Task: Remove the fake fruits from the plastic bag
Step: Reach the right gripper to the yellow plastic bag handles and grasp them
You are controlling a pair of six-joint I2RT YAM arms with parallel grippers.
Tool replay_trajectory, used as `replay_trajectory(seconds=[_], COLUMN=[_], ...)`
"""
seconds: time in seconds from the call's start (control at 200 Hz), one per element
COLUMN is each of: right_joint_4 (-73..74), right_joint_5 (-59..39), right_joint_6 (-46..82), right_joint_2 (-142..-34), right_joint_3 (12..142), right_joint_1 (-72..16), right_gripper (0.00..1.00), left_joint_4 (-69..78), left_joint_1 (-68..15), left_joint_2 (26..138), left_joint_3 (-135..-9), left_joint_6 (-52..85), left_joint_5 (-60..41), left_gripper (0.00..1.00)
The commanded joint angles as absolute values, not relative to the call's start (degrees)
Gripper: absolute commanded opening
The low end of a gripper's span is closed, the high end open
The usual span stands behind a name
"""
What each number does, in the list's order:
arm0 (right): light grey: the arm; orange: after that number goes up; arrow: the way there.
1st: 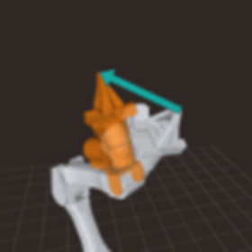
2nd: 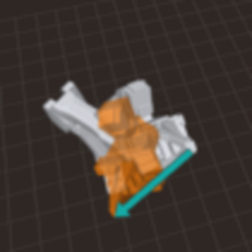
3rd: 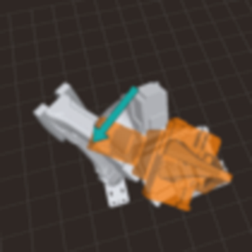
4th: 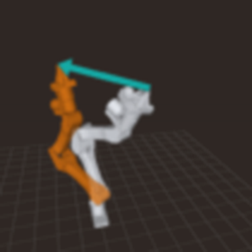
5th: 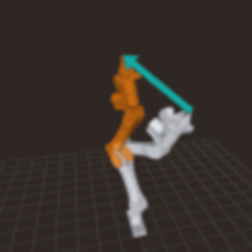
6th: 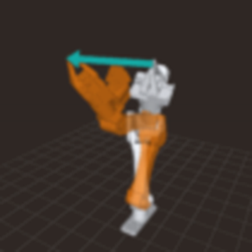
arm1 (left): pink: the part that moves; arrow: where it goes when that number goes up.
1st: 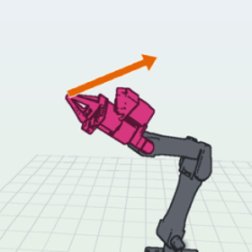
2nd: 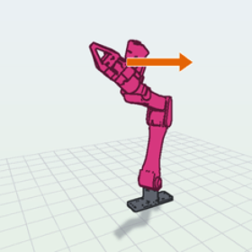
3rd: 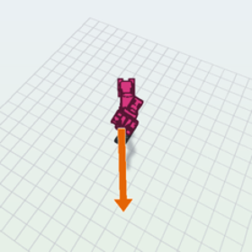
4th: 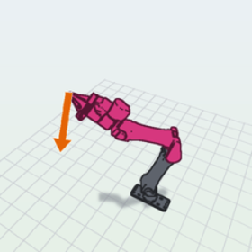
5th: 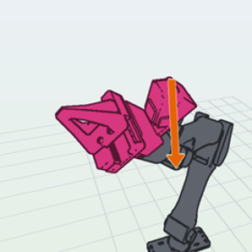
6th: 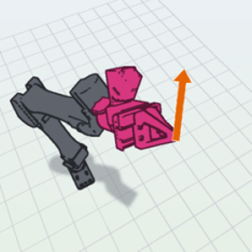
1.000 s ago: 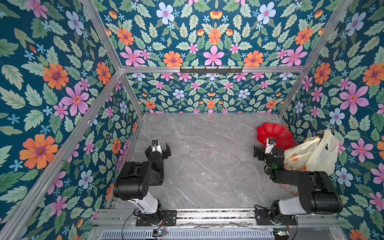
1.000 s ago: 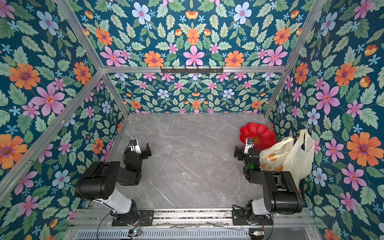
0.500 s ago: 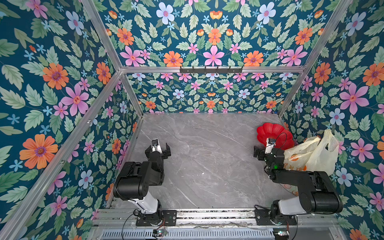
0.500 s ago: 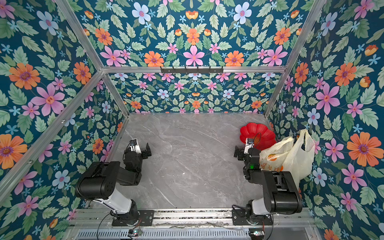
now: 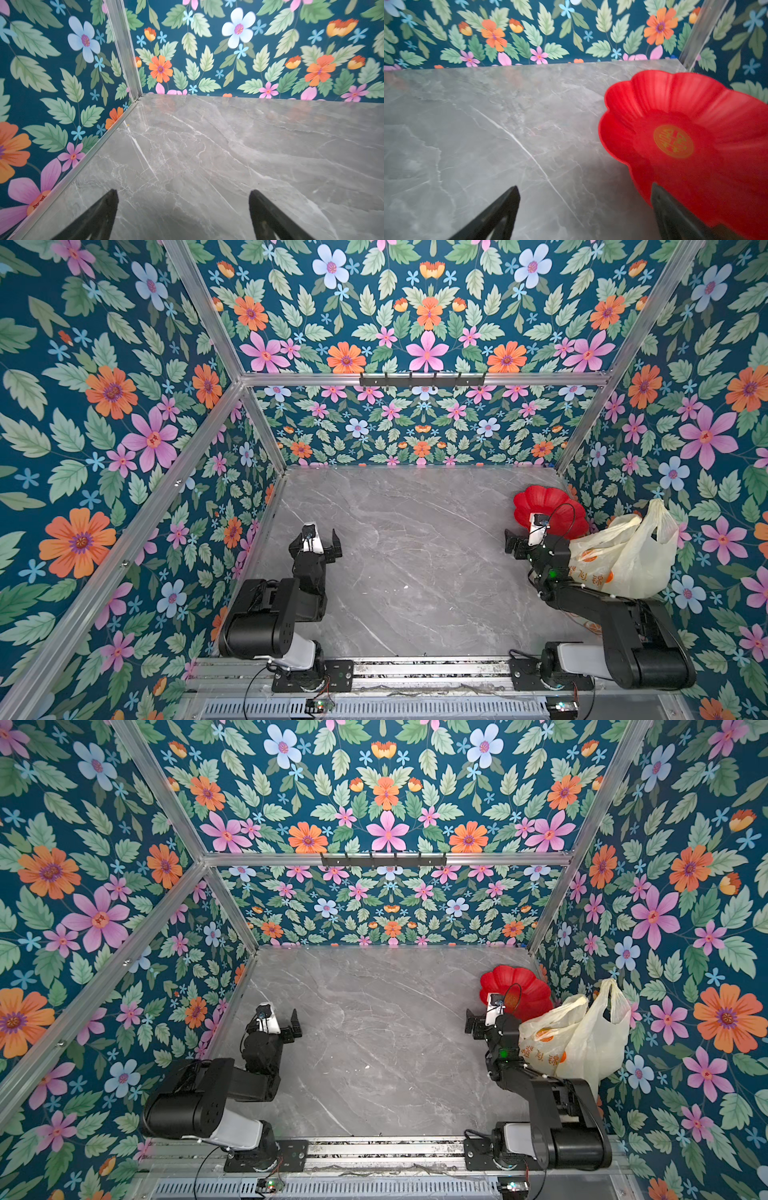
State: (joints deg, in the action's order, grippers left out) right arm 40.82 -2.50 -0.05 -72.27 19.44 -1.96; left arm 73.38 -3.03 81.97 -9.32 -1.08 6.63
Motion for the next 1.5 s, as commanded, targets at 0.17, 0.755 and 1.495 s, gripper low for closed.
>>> replay_trajectory(seconds=[0.17, 0.755, 1.495], right_joint_4=[14.1, -36.4, -45.3], right_joint_5=[-2.9, 2.8, 13.8], right_joint_6=[8.8, 24.8, 25.4], right_joint_2=[-52.2, -34.2, -47.7], right_joint_3=[26.9, 56.2, 58.5], right_joint_1=[-5.5, -5.5, 10.3], right_gripper=[0.99, 0.99, 0.87], left_joint_4=[42.1, 1.5, 10.0], left_joint_1=[-5.3, -5.2, -5.3], left_joint_2=[56.2, 45.7, 48.6], left_joint_3=[-16.4, -29.5, -23.4], left_joint_6=[16.7, 35.1, 33.5], left_joint_5=[19.1, 0.9, -9.8], left_gripper=[1.0, 1.0, 1.0])
